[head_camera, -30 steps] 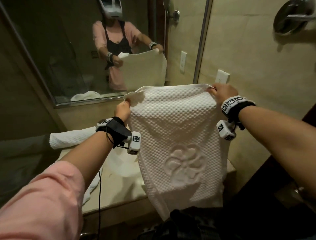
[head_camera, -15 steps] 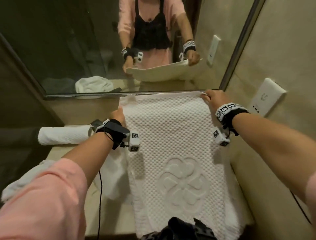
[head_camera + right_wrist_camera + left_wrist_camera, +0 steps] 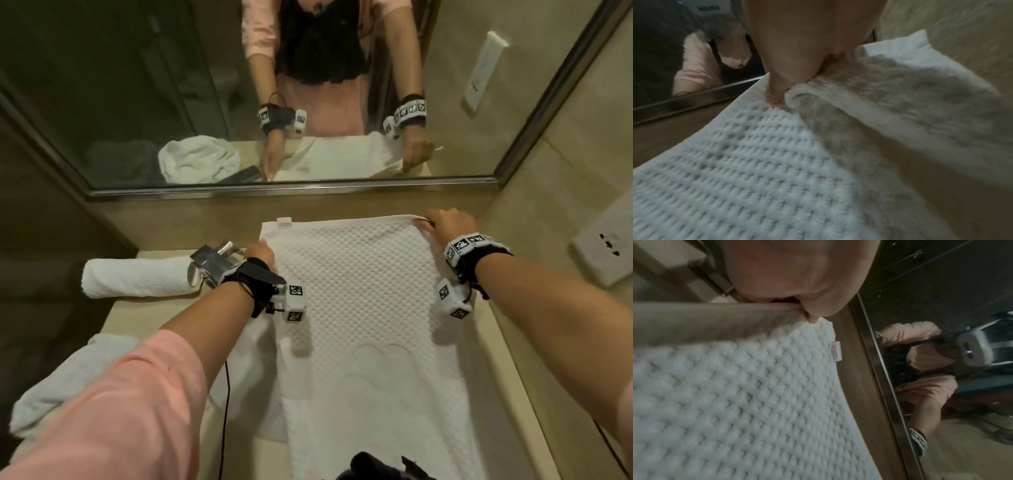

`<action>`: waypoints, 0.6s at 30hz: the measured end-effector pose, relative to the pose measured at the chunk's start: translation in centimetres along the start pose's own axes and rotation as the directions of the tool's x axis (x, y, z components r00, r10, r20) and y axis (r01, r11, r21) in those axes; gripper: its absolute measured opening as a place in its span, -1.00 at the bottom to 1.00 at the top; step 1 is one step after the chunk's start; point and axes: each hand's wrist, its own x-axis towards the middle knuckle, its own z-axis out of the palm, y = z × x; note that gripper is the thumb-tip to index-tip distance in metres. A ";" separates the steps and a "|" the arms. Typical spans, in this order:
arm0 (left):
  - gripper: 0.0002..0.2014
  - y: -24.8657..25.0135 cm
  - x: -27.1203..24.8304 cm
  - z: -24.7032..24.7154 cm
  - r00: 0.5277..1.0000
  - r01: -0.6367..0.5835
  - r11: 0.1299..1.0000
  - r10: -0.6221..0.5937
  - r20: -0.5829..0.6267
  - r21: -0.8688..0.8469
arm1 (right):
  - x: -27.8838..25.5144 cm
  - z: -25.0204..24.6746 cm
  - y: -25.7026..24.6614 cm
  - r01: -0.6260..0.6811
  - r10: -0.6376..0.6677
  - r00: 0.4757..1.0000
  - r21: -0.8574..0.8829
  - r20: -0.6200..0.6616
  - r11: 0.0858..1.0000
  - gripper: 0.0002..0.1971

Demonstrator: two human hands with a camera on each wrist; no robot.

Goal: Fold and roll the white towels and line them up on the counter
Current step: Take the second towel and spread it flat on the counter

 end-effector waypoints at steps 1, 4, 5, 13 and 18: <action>-0.56 0.1 0.6 0.3 0.999 -0.038 0.995 0.035 0.030 0.091 | 0.3 0.4 -0.1 0.002 -0.001 1.000 -0.025 0.013 1.000 -0.54; -0.59 0.7 1.8 0.5 0.996 -0.084 0.974 0.074 0.054 0.212 | 1.1 1.4 0.3 0.004 0.000 0.999 -0.106 0.038 0.994 -0.54; -0.59 0.9 2.3 0.6 0.995 -0.087 0.963 0.073 0.065 0.256 | 1.4 1.5 0.5 0.006 -0.001 0.999 -0.131 0.043 0.991 -0.53; -0.27 1.2 6.0 2.5 0.975 -0.175 0.793 0.058 0.214 0.584 | 4.9 3.0 1.7 0.110 -0.104 0.994 -0.181 0.041 0.977 -0.59; -0.33 -0.8 8.3 4.6 0.966 -0.231 0.754 0.104 0.236 0.615 | 5.3 6.4 1.3 0.165 -0.164 0.986 -0.147 0.022 0.975 -0.89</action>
